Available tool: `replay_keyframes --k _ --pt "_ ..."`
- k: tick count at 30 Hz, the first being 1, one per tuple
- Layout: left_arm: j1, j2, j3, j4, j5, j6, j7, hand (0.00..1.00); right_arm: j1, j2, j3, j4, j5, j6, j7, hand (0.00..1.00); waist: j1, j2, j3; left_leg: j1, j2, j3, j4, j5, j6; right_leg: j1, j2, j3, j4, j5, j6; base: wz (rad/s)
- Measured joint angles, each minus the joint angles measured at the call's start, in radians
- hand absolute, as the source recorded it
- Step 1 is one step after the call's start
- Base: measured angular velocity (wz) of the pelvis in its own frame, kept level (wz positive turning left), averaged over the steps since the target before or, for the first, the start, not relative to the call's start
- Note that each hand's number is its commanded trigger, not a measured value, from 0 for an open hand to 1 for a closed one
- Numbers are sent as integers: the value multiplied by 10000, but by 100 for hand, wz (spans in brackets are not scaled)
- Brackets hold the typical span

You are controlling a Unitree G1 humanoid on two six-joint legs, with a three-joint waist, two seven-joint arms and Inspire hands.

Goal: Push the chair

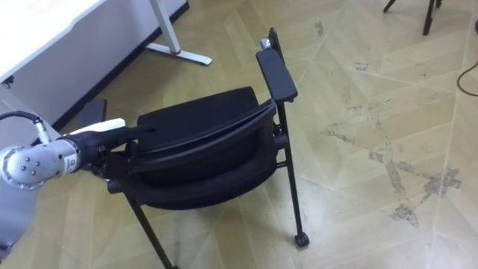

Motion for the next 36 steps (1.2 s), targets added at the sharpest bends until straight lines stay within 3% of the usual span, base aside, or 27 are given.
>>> replay_keyframes --k 3,8,14,24,36 --pt "-186 175 -96 19 -26 74 -317 0 -9 -5 26 105 -184 33 61 0 5 -32 28 16 4 -18 -21 -3 -5 4 8 -4 -1 0 0 2" --pt "-353 232 -127 31 -56 225 -661 0 -43 -3 95 284 -263 91 63 0 17 -43 45 47 3 -21 -45 -3 -5 23 9 -4 -2 0 0 0" --pt "-587 495 -144 39 -253 261 -941 0 -102 -5 88 254 -352 86 108 0 41 -42 172 27 11 -20 -45 -5 -8 -4 16 0 0 0 0 0" --pt "-787 900 -468 122 -950 346 -1127 0 -259 -79 492 247 -402 75 339 0 32 111 94 35 18 -8 -71 -8 -13 -12 20 2 6 0 0 0" --pt "-758 1018 -501 -225 -962 410 -1331 0 -299 -103 452 -92 -316 68 396 0 91 278 19 -20 34 -13 -71 -25 -25 -71 35 -14 15 0 0 0"
